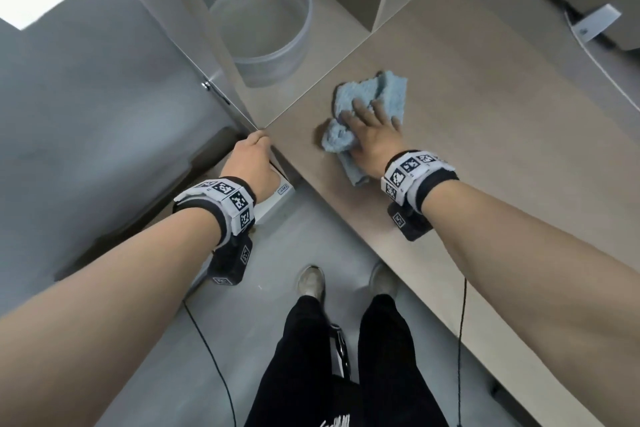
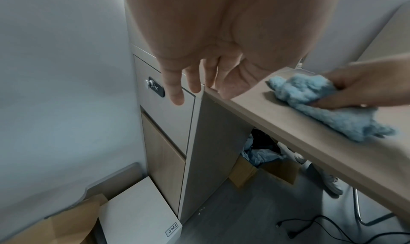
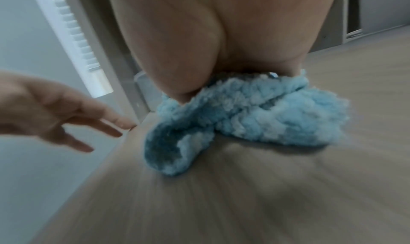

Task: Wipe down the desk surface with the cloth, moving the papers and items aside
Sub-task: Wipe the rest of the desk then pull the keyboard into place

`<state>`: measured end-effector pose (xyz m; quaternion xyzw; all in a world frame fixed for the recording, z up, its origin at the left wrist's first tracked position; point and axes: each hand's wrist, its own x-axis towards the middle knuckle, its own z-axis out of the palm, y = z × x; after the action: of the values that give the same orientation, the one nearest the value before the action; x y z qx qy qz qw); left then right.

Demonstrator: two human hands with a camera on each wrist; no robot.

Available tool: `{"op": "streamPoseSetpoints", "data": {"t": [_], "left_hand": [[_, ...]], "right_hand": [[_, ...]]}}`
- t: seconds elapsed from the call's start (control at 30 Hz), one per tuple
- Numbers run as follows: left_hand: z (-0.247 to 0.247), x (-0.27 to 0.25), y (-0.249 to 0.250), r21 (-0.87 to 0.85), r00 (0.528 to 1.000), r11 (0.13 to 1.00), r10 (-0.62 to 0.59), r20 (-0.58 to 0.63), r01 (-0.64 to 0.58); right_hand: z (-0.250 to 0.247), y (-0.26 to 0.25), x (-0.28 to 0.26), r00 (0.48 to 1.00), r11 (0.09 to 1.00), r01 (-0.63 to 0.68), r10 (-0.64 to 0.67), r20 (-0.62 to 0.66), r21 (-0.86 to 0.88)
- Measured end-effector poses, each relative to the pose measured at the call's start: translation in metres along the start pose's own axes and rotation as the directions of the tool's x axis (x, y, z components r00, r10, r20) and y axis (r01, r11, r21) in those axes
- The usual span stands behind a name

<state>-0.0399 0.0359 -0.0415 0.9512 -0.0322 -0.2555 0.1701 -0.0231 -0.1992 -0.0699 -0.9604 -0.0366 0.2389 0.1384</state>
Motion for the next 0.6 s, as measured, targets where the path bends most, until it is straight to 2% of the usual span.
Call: {"op": "streamPoseSetpoints", "data": {"t": [0.07, 0.1, 0.17, 0.23, 0.3, 0.37, 0.47, 0.6], "left_hand": [[0.002, -0.001, 0.005, 0.002, 1.000, 1.000, -0.010, 0.009, 0.010], [0.002, -0.002, 0.008, 0.003, 1.000, 1.000, -0.016, 0.002, 0.016], [0.003, -0.001, 0.018, 0.009, 0.999, 1.000, -0.019, -0.029, 0.019], [0.004, 0.000, 0.032, -0.010, 0.999, 1.000, -0.018, -0.044, 0.018], [0.005, 0.004, 0.047, -0.017, 0.999, 1.000, -0.014, -0.051, 0.013], [0.010, 0.010, 0.063, -0.003, 0.998, 1.000, 0.000, -0.065, -0.001], [0.019, 0.017, 0.091, 0.028, 0.999, 0.999, 0.019, -0.050, -0.018], [0.029, 0.021, 0.132, 0.102, 0.998, 0.994, 0.045, -0.033, -0.041]], "right_hand": [[-0.005, -0.015, 0.010, 0.997, 0.997, -0.071, 0.071, 0.010, -0.015], [-0.006, -0.028, 0.010, 0.998, 0.998, -0.059, 0.060, 0.020, -0.030], [0.005, -0.045, 0.000, 0.998, 0.996, 0.053, -0.049, 0.050, -0.069], [0.020, -0.041, -0.019, 0.986, 0.983, 0.157, -0.150, 0.071, -0.100], [0.028, -0.015, -0.035, 0.986, 0.981, 0.166, -0.163, 0.033, -0.104], [0.028, 0.020, -0.048, 0.994, 0.991, 0.101, -0.104, -0.027, -0.085], [0.021, 0.077, -0.068, 0.995, 0.997, -0.065, 0.061, -0.084, -0.038], [0.004, 0.154, -0.090, 0.941, 0.947, -0.319, 0.321, -0.110, 0.037]]}}
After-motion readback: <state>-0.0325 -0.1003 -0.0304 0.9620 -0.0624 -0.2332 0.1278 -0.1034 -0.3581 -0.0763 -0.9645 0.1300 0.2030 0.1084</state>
